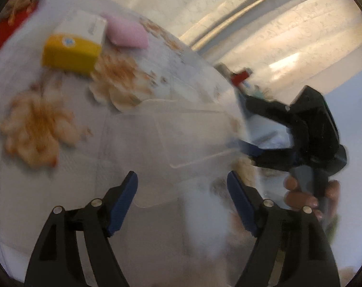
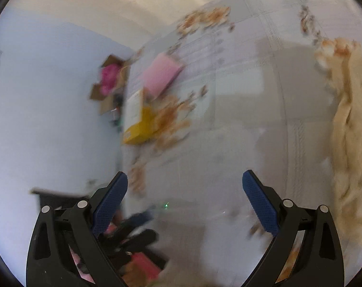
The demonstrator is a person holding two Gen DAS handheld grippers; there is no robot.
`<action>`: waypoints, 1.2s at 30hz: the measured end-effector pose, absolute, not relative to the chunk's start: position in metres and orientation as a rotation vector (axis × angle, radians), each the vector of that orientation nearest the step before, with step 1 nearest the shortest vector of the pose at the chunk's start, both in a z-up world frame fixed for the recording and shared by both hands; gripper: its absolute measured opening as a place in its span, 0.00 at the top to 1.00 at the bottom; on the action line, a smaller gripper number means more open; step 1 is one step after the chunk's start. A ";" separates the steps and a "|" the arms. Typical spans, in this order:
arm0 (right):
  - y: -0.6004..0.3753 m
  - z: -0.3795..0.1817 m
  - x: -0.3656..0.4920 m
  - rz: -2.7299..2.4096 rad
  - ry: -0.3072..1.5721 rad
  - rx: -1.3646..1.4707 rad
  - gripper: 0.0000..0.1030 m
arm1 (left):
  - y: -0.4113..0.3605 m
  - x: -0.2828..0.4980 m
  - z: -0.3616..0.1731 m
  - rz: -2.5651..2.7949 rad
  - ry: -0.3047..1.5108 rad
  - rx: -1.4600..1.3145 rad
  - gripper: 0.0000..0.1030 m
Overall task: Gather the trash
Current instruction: 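Move the left gripper toward the rim of the clear plastic container, then close the left gripper on the container rim and lift it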
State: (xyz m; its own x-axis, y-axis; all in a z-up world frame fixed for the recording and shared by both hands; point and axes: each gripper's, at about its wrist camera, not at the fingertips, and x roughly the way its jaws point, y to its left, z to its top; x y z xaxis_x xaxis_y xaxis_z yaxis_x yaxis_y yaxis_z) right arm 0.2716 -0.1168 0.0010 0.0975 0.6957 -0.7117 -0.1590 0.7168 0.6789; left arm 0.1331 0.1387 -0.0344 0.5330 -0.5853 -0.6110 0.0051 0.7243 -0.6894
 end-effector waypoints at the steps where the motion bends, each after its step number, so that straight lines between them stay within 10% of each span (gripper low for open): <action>1: -0.118 0.004 0.268 0.678 1.334 0.491 0.10 | 0.139 0.124 -0.032 -0.409 0.952 -0.704 0.26; 36: -0.015 0.086 0.218 0.900 1.206 0.450 0.10 | 0.125 0.108 -0.057 -0.594 0.987 -0.947 0.20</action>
State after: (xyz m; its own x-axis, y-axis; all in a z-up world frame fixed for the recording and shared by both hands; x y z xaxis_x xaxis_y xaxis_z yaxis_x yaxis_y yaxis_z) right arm 0.2184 -0.0150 0.0862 0.0823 0.7927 -0.6040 -0.3531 0.5899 0.7262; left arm 0.1080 0.1255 -0.0568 0.4503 -0.7842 -0.4270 0.0105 0.4828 -0.8756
